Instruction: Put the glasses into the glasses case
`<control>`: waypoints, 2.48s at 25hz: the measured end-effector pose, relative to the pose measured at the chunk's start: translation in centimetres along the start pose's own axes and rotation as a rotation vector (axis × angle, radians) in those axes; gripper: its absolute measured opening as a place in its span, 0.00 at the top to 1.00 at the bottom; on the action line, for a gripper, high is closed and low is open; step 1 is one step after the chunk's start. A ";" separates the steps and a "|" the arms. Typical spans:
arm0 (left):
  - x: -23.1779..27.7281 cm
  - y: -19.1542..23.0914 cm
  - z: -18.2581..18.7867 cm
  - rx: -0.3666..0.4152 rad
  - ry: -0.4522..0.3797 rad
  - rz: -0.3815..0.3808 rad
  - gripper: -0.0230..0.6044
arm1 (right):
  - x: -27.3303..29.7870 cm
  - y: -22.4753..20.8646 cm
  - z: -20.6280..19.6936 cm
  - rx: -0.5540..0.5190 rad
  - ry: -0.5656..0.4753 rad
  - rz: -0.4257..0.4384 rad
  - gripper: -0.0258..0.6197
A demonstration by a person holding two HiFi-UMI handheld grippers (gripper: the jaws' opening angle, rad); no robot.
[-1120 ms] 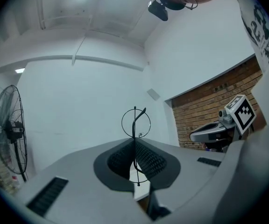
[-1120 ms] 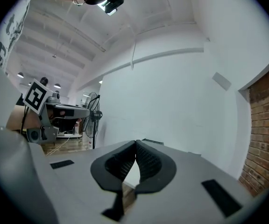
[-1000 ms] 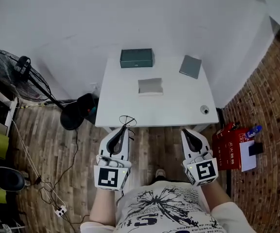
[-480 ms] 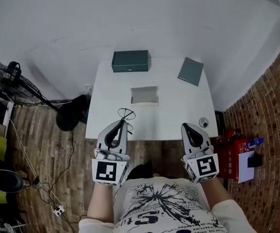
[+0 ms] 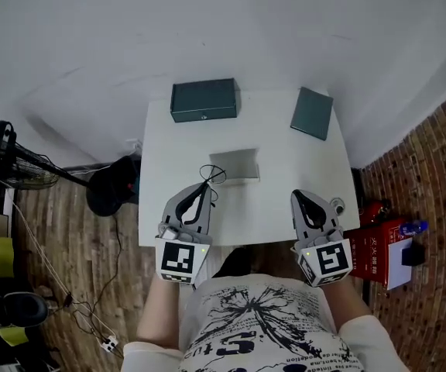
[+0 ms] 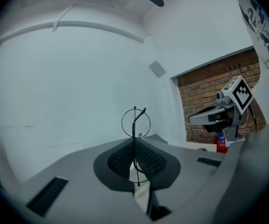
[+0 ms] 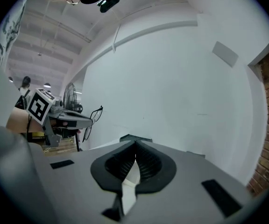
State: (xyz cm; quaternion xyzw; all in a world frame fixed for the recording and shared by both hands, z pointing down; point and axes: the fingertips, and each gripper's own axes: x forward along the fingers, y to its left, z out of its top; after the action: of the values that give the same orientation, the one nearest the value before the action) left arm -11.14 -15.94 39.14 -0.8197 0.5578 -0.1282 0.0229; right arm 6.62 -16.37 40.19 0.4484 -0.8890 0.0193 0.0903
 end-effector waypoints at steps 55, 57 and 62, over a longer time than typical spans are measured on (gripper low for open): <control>18.5 -4.8 -24.5 0.534 0.758 -0.871 0.94 | 12.0 -6.0 -9.7 0.144 0.274 -0.195 0.94; 18.5 -4.9 -24.6 0.509 0.762 -0.883 0.93 | 11.9 -6.2 -9.9 0.141 0.281 -0.199 0.94; 18.8 -4.5 -24.3 0.458 0.750 -0.881 0.86 | 11.6 -6.5 -9.6 0.123 0.293 -0.206 0.94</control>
State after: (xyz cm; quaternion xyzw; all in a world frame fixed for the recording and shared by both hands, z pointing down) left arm -6.28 -28.99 66.93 -0.8463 0.0954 -0.5213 -0.0545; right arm 6.46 -28.34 51.43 0.5343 -0.8128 0.1296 0.1929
